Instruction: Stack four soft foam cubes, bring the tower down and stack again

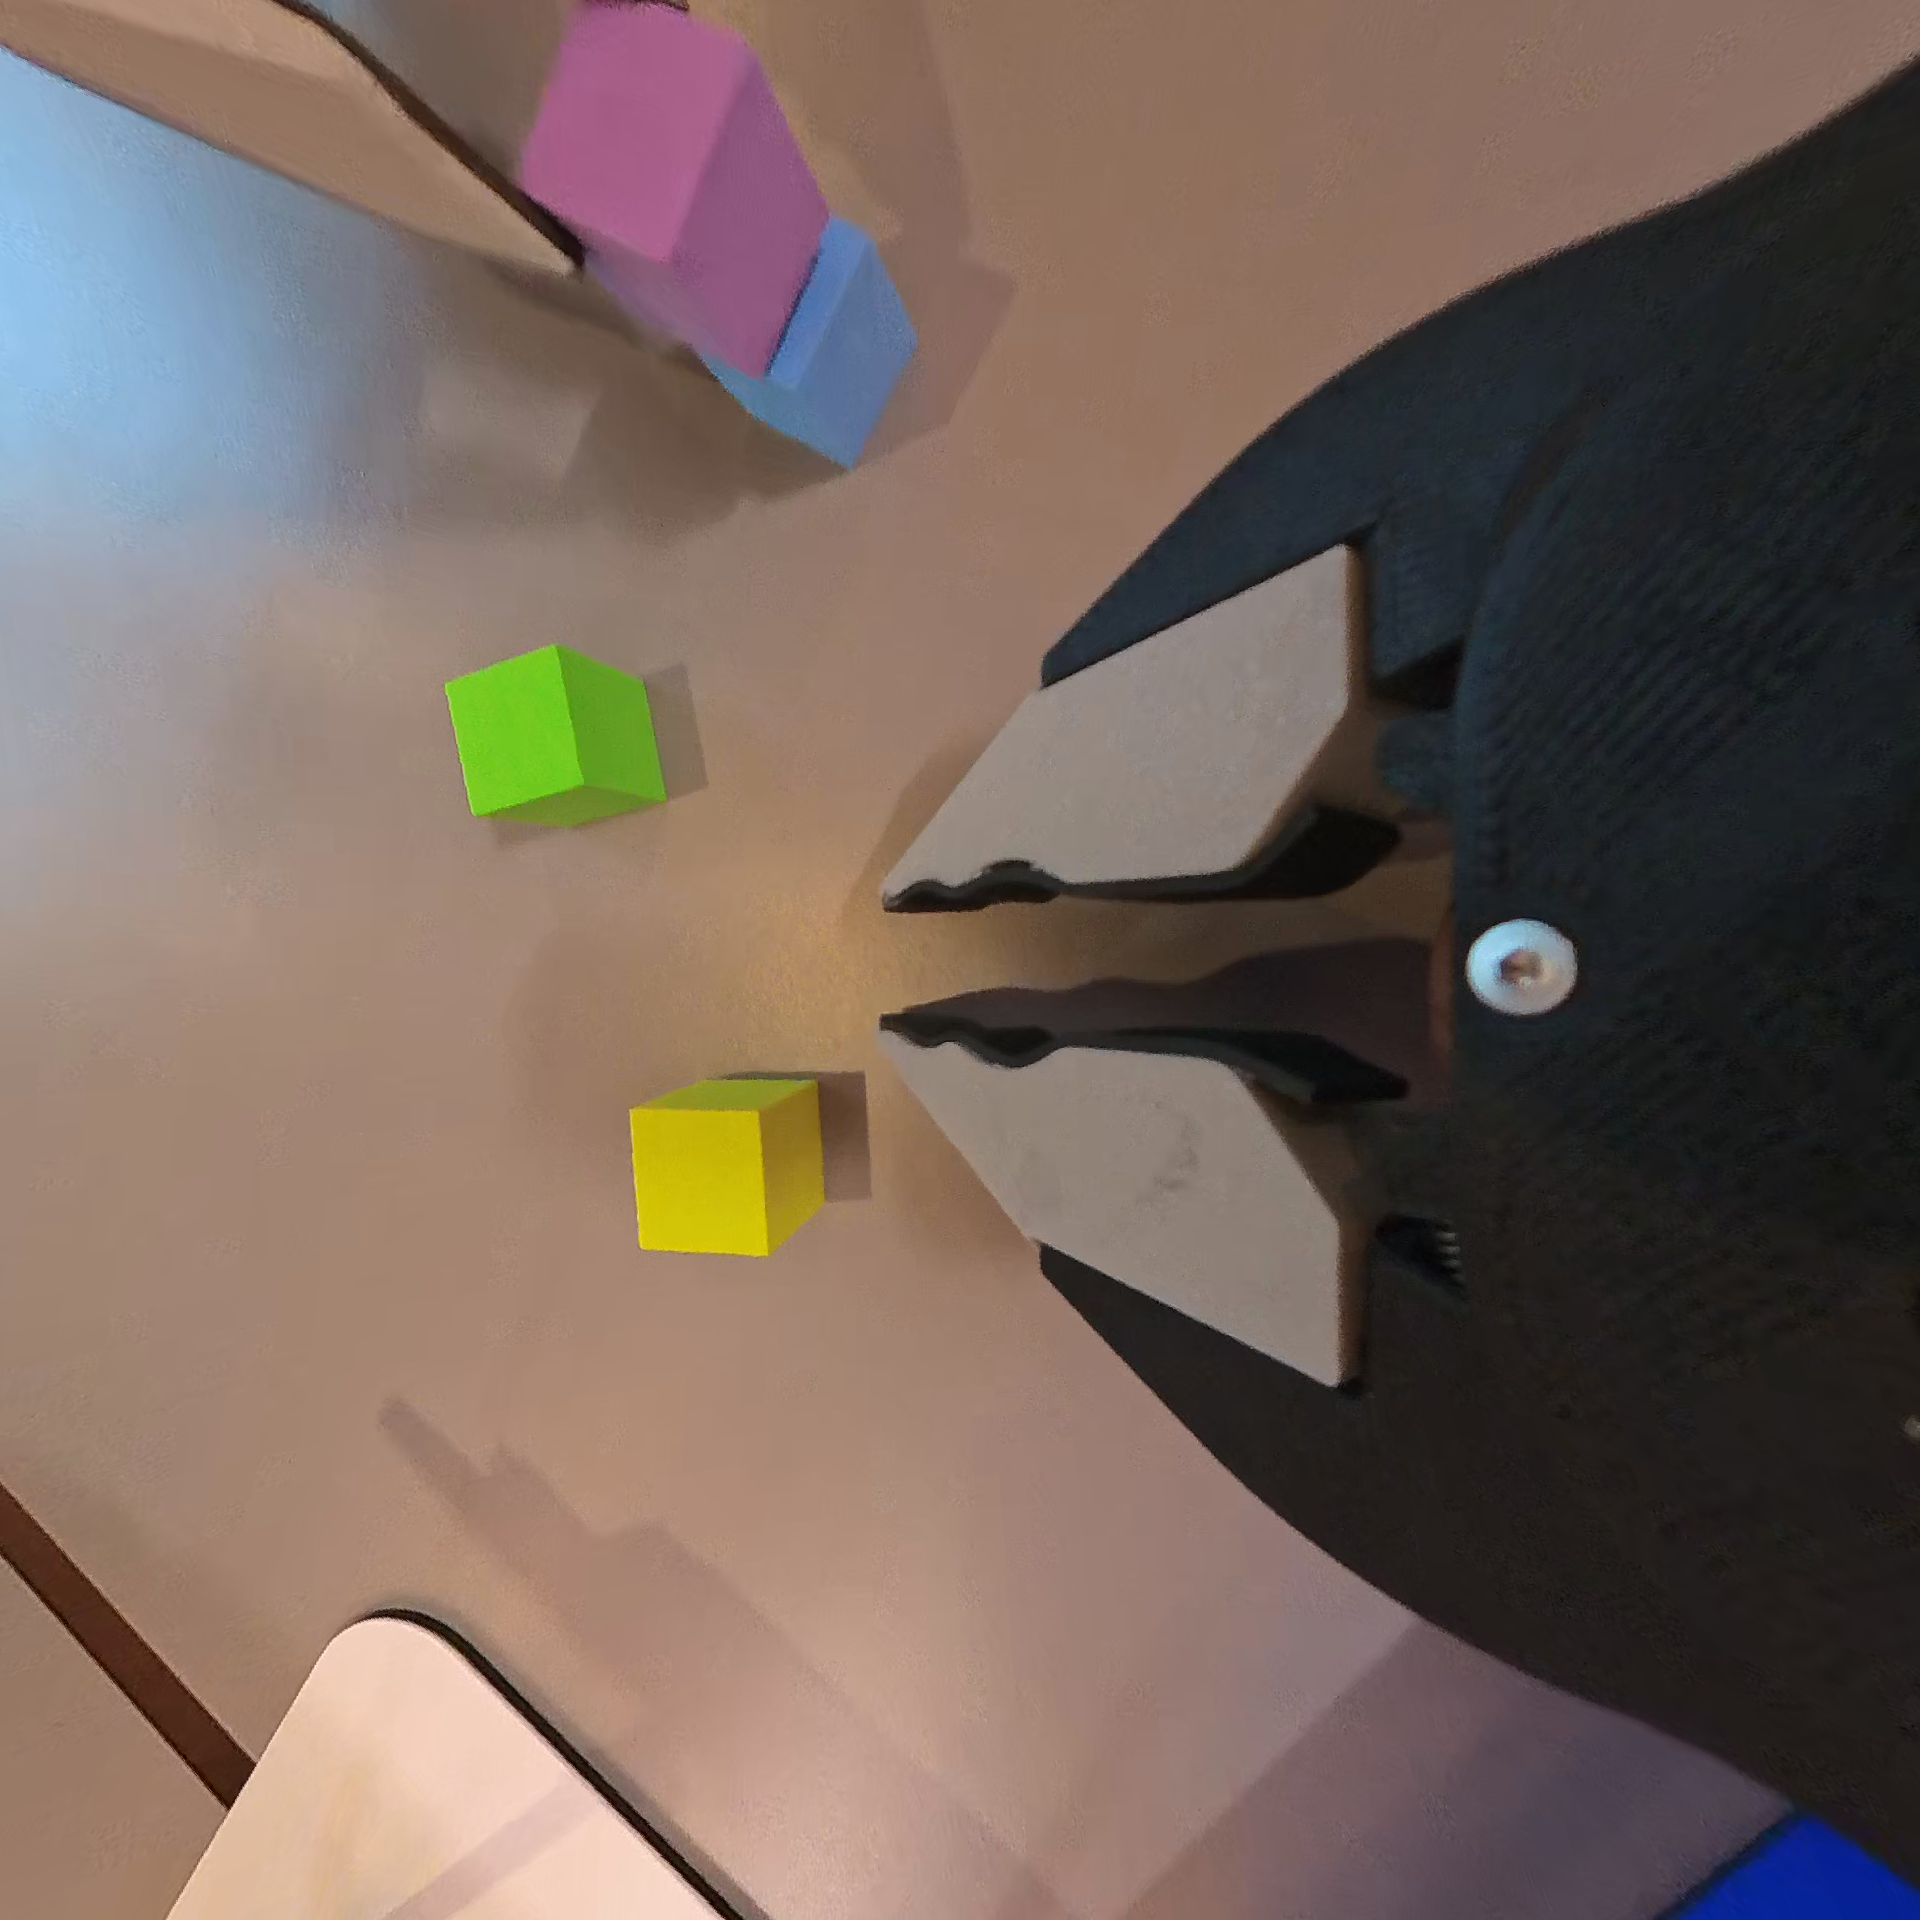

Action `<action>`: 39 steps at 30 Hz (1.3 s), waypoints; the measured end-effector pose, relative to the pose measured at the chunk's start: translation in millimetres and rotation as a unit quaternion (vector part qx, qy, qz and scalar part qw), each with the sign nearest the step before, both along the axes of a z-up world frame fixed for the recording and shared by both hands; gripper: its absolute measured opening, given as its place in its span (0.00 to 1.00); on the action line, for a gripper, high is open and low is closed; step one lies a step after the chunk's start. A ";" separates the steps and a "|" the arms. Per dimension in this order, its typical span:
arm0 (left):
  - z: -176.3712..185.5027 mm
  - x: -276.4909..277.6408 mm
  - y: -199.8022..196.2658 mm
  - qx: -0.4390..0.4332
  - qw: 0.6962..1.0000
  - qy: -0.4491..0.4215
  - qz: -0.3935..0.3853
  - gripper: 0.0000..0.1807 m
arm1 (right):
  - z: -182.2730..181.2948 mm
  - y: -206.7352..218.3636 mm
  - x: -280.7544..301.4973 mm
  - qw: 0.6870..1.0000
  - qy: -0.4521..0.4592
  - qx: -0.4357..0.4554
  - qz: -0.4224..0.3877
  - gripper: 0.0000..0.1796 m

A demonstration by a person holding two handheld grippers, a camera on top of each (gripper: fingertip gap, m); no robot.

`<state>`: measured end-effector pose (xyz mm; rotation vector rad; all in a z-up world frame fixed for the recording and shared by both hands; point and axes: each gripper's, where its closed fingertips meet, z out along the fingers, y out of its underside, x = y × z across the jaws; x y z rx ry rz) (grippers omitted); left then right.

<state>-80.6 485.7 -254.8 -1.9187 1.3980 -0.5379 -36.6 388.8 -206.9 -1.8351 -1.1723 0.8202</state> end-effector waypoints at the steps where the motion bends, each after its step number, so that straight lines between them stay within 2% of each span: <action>1: 0.0 0.2 -0.1 0.001 1.000 0.000 0.000 0.09 | -1.0 -0.5 -0.5 1.000 -0.001 -0.001 0.001 0.13; 33: -0.3 2.4 -3.0 0.000 1.000 0.000 -0.002 0.06 | -4.2 -2.9 -5.9 1.000 0.007 -0.005 0.015 0.14; 36: -0.3 2.7 -3.4 0.000 1.000 0.001 -0.003 0.06 | 1.4 2.4 -4.3 1.000 0.026 0.001 0.004 0.20; 39: -0.4 3.4 -4.3 0.001 1.000 0.001 -0.004 0.05 | 9.9 22.7 7.0 0.997 0.049 0.024 -0.050 0.24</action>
